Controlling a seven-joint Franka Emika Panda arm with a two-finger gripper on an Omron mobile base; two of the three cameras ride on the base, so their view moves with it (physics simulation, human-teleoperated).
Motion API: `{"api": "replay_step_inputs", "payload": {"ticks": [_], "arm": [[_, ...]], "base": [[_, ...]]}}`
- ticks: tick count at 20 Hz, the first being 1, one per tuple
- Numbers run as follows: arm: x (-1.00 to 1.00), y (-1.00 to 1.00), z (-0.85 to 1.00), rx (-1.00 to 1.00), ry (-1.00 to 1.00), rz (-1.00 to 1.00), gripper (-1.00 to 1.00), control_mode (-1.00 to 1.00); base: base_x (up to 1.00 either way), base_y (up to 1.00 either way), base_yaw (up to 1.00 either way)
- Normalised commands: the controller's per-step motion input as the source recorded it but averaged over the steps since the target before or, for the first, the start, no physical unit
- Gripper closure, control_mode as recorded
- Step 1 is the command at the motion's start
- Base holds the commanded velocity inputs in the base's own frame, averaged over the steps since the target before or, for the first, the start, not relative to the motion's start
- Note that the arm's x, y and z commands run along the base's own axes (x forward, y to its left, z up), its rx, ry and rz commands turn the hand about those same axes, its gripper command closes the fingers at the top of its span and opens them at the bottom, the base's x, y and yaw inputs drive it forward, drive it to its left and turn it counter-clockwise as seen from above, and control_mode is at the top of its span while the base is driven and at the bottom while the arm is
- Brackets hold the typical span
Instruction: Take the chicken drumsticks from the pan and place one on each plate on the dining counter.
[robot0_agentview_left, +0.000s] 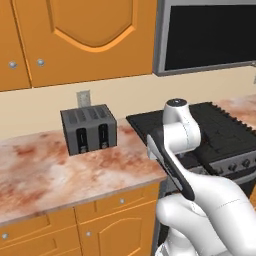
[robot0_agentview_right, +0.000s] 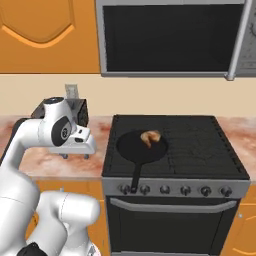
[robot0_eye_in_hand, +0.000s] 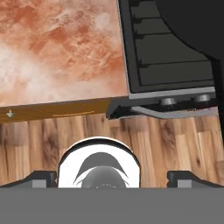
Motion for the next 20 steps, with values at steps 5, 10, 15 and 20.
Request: {"api": "replay_step_inputs", "payload": {"ticks": [5, 10, 15, 20], "arm": [[0.0, 0.0, 0.0, 0.0, 0.0, 0.0, -1.0, 1.0], [0.0, 0.0, 0.0, 0.0, 0.0, 0.0, -1.0, 1.0], [0.22, -0.31, -0.23, 0.04, -0.09, 0.02, -1.0, -1.0], [0.0, -0.56, -0.02, 0.02, -0.3, -0.19, -1.0, -1.0]], "base": [[0.65, -0.27, 0.07], [0.54, -0.15, 0.06], [0.0, 0.0, 0.0], [0.0, 0.0, 0.0]]}}
